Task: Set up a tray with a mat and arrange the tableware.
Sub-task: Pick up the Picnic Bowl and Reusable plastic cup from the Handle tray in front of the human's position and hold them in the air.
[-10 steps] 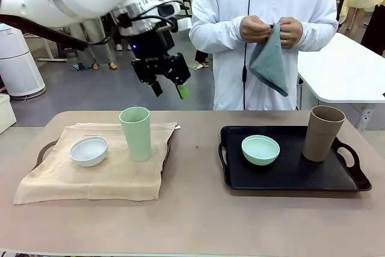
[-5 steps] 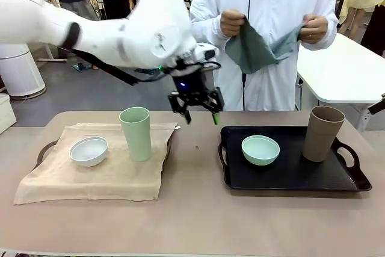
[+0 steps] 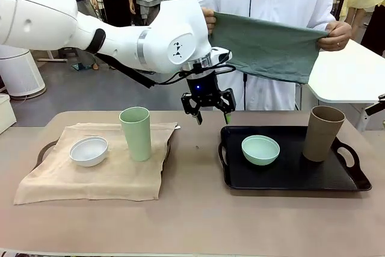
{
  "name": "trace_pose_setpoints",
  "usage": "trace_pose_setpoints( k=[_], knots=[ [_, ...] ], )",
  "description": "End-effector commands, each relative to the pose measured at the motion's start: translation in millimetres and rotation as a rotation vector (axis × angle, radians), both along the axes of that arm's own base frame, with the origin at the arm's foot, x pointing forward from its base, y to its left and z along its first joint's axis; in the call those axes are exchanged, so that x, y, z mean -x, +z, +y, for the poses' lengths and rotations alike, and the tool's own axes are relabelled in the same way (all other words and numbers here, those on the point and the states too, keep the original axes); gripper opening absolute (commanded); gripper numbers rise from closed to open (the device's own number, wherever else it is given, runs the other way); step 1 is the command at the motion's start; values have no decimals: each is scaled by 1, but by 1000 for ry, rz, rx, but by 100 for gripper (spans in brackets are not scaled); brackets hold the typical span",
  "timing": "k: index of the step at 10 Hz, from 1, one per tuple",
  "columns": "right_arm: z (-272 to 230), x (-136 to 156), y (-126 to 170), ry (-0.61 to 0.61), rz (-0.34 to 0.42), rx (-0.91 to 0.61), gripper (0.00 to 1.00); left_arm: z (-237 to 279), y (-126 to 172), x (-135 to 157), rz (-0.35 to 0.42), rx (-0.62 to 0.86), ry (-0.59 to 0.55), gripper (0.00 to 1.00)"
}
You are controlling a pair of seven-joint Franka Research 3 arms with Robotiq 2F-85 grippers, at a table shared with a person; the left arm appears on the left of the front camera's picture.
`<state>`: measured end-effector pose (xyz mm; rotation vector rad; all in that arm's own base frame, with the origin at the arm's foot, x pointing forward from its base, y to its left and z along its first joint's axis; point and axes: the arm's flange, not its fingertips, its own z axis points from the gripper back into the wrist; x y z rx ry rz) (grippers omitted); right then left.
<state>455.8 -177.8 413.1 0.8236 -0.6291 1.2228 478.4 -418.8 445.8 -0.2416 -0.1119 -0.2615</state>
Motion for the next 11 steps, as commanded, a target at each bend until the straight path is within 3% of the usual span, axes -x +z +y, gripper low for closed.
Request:
trace_pose_setpoints(
  k=[1, 4, 7, 9, 10, 11],
  knots=[
    [2, -21, -14, 54, -49, 16, 100, -4, -3, -2, 4, 6, -2, 91],
    [18, -68, -38, 164, -184, 36, 100, -17, -28, -14, -17, 101, -24, 91],
    [38, -82, -45, 216, -198, 53, 100, -33, -49, -20, -33, 145, -33, 91],
    [49, -87, -50, 227, -156, 32, 100, -48, -64, -24, -40, 186, -14, 91],
    [58, -85, -48, 214, -93, 42, 100, -55, -63, -26, -2, 182, 61, 91],
    [46, -84, -48, 222, -167, 45, 100, -41, -61, -19, -36, 143, -11, 91]
  ],
)
